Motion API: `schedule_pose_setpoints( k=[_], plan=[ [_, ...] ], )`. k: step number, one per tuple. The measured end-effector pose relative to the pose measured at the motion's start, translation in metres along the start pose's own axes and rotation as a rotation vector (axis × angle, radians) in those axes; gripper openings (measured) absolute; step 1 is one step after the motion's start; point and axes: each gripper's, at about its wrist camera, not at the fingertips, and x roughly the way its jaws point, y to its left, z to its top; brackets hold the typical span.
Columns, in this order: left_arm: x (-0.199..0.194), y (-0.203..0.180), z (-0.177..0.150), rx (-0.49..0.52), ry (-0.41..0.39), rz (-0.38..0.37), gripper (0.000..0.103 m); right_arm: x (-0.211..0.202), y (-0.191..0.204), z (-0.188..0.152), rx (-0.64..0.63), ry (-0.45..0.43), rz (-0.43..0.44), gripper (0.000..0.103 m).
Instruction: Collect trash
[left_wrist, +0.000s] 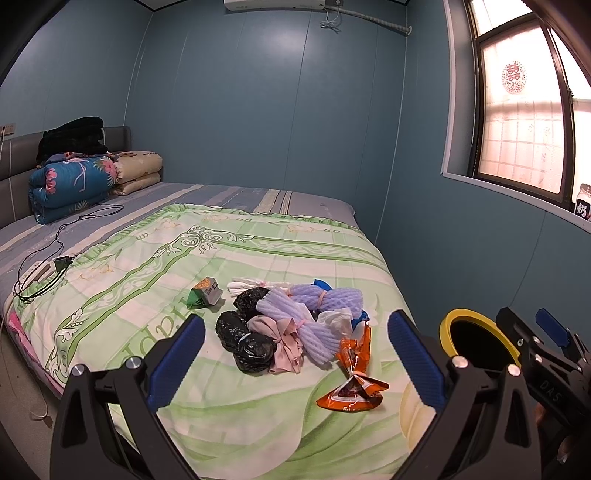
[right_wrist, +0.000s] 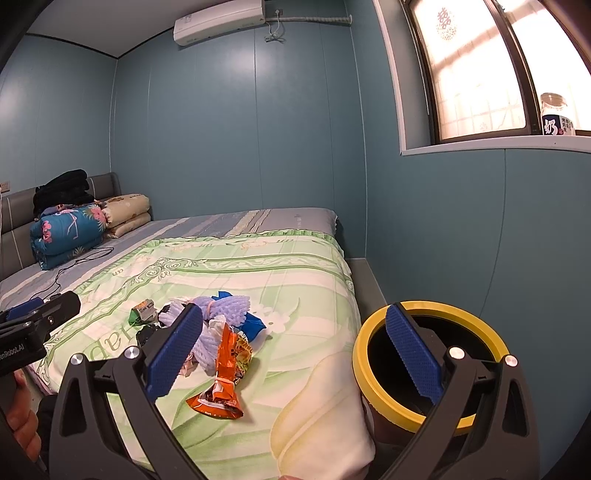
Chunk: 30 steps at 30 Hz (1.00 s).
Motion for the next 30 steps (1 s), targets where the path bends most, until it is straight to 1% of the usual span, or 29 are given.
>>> schedule_pose_setpoints(
  k=[30],
  plan=[
    [0.0013,-0.0015,0.0014,-0.003,0.0,-0.002,0.096,-0.0016,-0.0016,0.0014,0.007,-0.006,-0.003,0.095]
  ],
)
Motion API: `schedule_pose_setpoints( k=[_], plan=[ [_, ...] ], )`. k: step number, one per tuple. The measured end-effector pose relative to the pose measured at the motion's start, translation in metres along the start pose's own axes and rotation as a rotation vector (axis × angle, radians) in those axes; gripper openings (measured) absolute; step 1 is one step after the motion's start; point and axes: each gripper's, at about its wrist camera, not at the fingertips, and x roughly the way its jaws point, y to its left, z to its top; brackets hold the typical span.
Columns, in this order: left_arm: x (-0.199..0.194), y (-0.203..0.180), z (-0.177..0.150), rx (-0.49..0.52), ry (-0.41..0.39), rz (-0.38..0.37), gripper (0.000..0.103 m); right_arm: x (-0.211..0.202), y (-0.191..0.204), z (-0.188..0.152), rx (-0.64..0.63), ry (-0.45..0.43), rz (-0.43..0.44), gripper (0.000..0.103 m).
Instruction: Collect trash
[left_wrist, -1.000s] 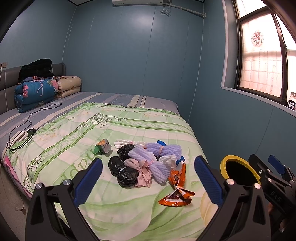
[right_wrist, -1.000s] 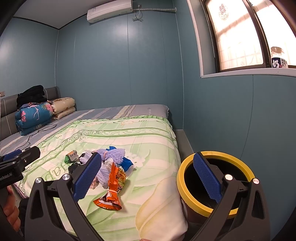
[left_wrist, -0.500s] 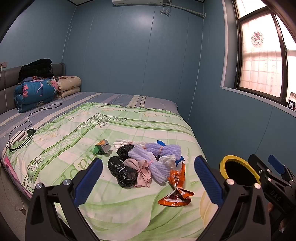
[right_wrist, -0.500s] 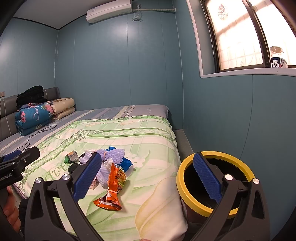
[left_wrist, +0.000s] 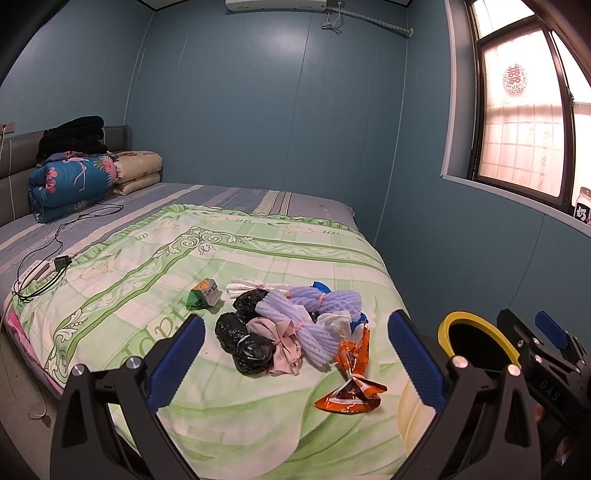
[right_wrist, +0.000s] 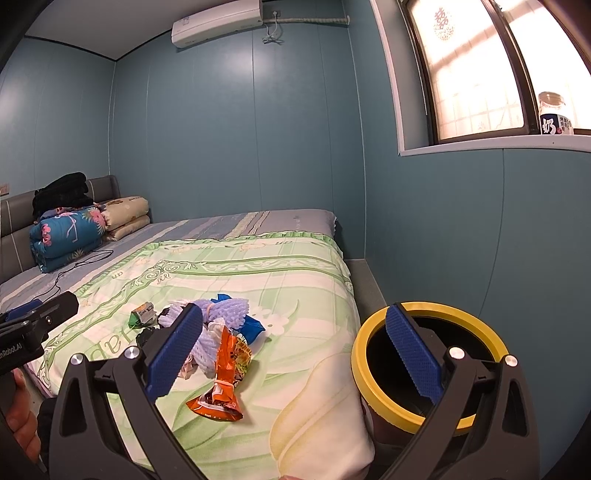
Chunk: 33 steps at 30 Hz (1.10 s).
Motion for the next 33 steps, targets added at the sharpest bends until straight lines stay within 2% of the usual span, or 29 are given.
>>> schedule_pose_setpoints(
  k=[5,12,17,20,23,28,31,33],
  plan=[
    [0.009,0.013,0.005,-0.018,-0.003,0.016,0.096,0.005,0.0,-0.002,-0.009,0.003,-0.004,0.095],
    [0.039,0.053,0.012,-0.079,0.04,0.061,0.096,0.026,-0.002,-0.009,-0.005,0.071,0.024,0.095],
    [0.055,0.071,0.016,-0.065,0.036,0.13,0.096,0.039,-0.005,-0.012,0.005,0.104,0.04,0.095],
    [0.066,0.078,0.017,-0.055,0.056,0.124,0.096,0.052,-0.003,-0.016,-0.007,0.138,0.042,0.095],
    [0.081,0.084,0.02,-0.029,0.092,0.088,0.096,0.066,0.002,-0.02,-0.019,0.18,0.091,0.095],
    [0.127,0.091,0.028,0.078,0.189,0.068,0.096,0.087,0.021,-0.029,-0.084,0.202,0.201,0.095],
    [0.158,0.106,0.032,0.056,0.239,0.033,0.096,0.109,0.034,-0.036,-0.113,0.268,0.251,0.095],
    [0.175,0.114,0.033,0.054,0.263,0.053,0.096,0.12,0.041,-0.041,-0.128,0.309,0.265,0.095]
  ],
)
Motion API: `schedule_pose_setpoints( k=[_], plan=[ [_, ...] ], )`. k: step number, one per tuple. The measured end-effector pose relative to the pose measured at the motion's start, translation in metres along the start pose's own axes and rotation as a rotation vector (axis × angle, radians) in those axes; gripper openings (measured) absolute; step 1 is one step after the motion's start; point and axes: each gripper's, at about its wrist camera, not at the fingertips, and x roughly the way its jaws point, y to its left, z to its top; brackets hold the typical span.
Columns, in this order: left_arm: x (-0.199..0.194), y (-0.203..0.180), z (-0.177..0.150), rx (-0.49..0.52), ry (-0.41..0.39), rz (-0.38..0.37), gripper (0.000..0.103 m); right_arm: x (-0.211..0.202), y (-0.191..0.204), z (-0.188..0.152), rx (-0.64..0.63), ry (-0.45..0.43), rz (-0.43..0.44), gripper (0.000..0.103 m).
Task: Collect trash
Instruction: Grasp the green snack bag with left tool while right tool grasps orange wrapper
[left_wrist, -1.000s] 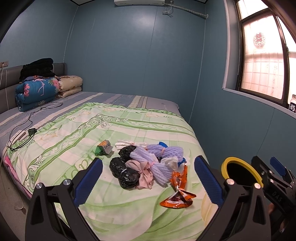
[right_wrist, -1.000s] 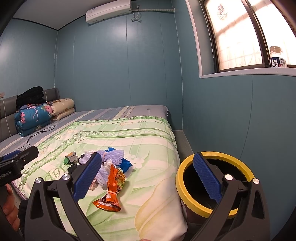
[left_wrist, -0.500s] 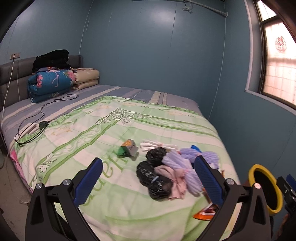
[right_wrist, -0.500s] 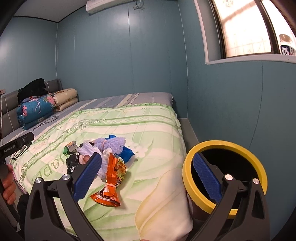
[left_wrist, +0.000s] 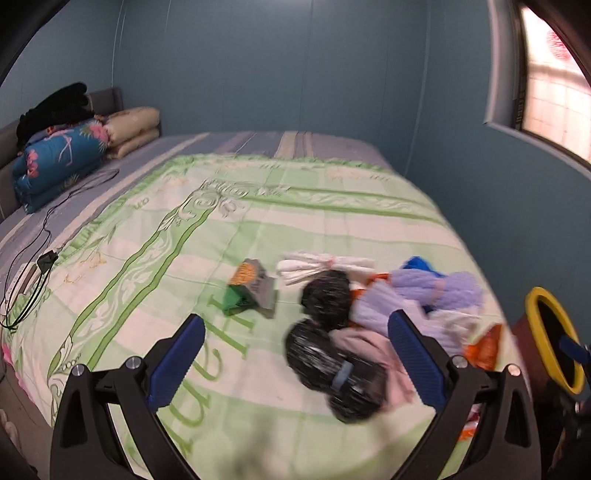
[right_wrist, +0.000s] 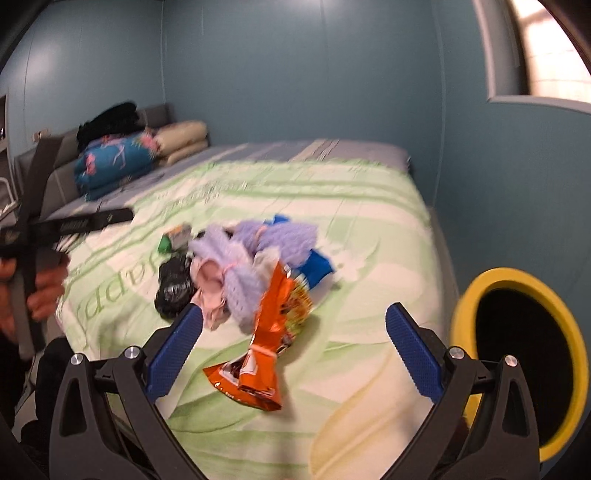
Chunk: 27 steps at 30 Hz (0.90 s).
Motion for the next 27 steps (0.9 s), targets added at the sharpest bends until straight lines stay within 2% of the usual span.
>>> schedule_pose_setpoints(
  k=[1,8,11,20,23,24,27],
  plan=[
    [0.013,0.007,0.005,-0.007,0.022,0.03,0.096,0.009,0.003,0.0,-0.011,0.027,-0.002,0.095],
    [0.075,0.042,0.022,-0.034,0.112,0.067,0.096,0.052,0.012,-0.005,-0.043,0.152,0.013,0.095],
    [0.098,0.055,0.026,-0.067,0.157,0.031,0.096,0.065,0.011,-0.006,-0.03,0.189,0.034,0.095],
    [0.156,0.065,0.032,-0.052,0.207,0.04,0.095,0.081,0.006,-0.012,0.01,0.241,0.056,0.095],
    [0.17,0.064,0.03,-0.058,0.228,0.025,0.085,0.082,0.006,-0.016,0.007,0.251,0.05,0.095],
    [0.173,0.064,0.028,-0.059,0.233,0.026,0.08,0.083,0.007,-0.016,0.001,0.255,0.046,0.092],
    [0.186,0.063,0.021,-0.065,0.265,0.012,0.064,0.088,0.009,-0.018,-0.016,0.279,0.043,0.069]
  ],
)
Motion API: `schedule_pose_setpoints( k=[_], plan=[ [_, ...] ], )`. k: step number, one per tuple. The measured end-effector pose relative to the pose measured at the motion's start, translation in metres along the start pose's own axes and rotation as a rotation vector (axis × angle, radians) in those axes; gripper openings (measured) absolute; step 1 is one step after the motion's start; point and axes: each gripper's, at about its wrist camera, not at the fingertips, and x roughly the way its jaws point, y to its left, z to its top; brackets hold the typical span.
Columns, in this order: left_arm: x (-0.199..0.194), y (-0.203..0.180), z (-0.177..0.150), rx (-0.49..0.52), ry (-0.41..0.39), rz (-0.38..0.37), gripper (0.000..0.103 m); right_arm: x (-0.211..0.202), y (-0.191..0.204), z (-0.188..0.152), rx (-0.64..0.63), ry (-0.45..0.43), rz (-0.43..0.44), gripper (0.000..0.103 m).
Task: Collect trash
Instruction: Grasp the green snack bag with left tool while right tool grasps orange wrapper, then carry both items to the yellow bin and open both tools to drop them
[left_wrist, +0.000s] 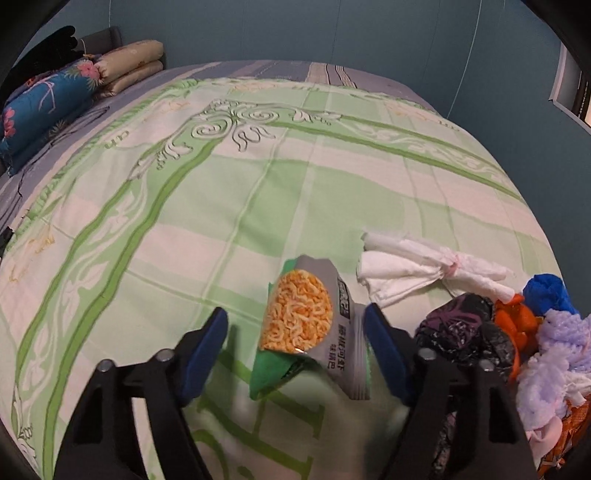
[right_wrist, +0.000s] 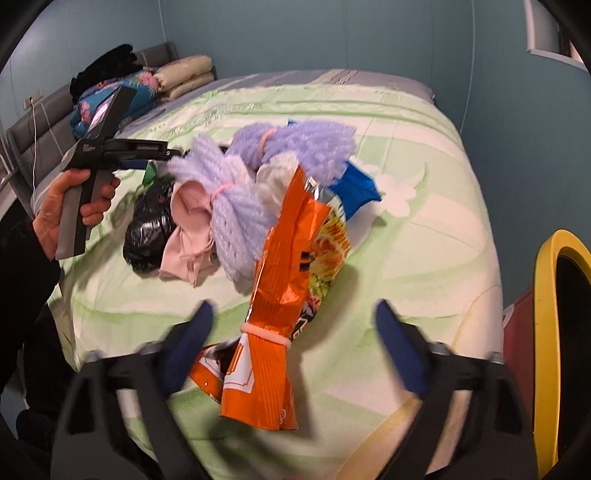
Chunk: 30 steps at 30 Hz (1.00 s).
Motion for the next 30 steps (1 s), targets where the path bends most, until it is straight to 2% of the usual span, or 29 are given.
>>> schedule_pose_setpoints(
  k=[1,3,4,7,9,16,21,25,30],
  plan=[
    [0.005,-0.001,-0.002,0.0,0.007,-0.005,0.055,0.003,0.001,0.0,-0.006,0.01,-0.003,0.064],
    [0.008,0.0,-0.004,-0.006,0.007,-0.003,0.048,0.006,0.002,-0.001,-0.009,0.023,0.008,0.057],
    [0.009,0.002,-0.005,-0.021,0.004,-0.005,0.044,0.006,0.001,-0.002,-0.002,0.029,0.024,0.048],
    [0.007,0.008,-0.006,-0.065,-0.004,-0.032,0.041,0.003,0.001,-0.003,0.012,0.033,0.049,0.031],
    [0.002,0.01,-0.008,-0.067,-0.014,-0.031,0.035,0.0,0.001,-0.002,0.015,0.026,0.058,0.026],
    [-0.034,0.019,-0.016,-0.083,-0.071,-0.047,0.034,-0.02,-0.009,0.001,0.084,0.012,0.128,0.024],
    [-0.066,0.019,-0.025,-0.076,-0.116,-0.063,0.034,-0.046,-0.011,0.002,0.091,-0.04,0.155,0.024],
    [-0.097,0.006,-0.035,-0.036,-0.164,-0.075,0.034,-0.068,-0.015,-0.003,0.109,-0.075,0.171,0.024],
    [-0.137,-0.024,-0.044,-0.001,-0.229,-0.148,0.034,-0.094,-0.036,-0.011,0.157,-0.126,0.148,0.024]
  ],
)
